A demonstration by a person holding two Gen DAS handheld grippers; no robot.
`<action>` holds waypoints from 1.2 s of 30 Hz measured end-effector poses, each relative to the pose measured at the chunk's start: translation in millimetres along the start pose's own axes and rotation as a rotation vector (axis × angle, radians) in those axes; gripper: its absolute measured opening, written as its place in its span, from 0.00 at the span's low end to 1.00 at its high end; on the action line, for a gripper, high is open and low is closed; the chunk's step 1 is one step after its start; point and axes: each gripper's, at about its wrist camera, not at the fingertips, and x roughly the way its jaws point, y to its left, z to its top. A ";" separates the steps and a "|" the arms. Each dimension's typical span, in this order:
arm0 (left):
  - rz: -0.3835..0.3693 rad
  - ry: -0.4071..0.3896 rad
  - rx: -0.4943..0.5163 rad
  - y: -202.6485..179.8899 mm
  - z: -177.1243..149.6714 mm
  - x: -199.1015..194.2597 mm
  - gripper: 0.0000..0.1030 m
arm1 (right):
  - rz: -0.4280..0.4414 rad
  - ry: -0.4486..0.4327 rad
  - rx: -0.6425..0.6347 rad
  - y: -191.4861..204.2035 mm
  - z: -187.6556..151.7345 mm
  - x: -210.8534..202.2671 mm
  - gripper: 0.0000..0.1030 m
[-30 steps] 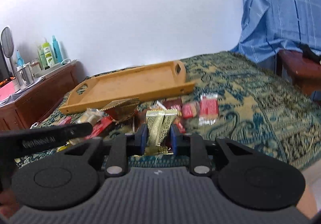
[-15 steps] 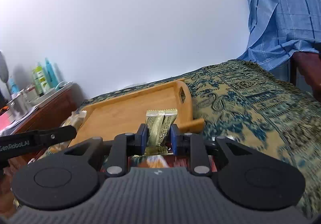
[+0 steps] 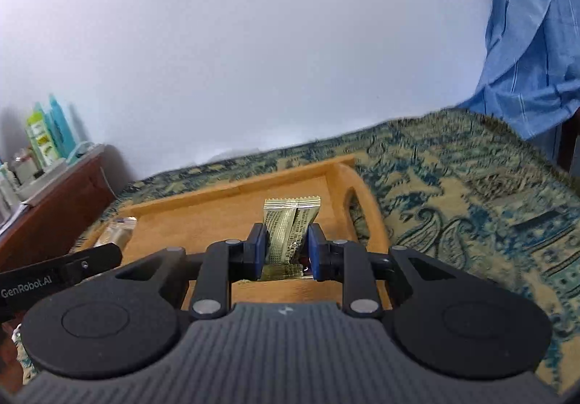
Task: Organize snacks
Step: 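Carry both packets onto the wooden tray and open both tools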
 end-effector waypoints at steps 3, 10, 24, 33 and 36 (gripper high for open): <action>0.011 0.026 0.001 4.1 -4.5 13.2 0.19 | -0.007 0.045 0.018 2.4 -4.9 17.8 0.27; 0.041 0.062 -0.003 8.2 -13.8 29.8 0.19 | -0.019 0.082 -0.055 14.9 -13.9 28.6 0.27; 0.059 0.129 -0.002 8.4 -21.7 42.4 0.19 | -0.030 0.110 -0.062 10.9 -20.6 35.0 0.28; 0.080 0.137 0.038 3.7 -22.6 43.3 0.19 | -0.036 0.116 -0.081 12.5 -21.2 36.3 0.28; 0.082 0.138 0.043 3.0 -22.8 43.6 0.20 | -0.039 0.115 -0.089 13.8 -21.4 36.2 0.28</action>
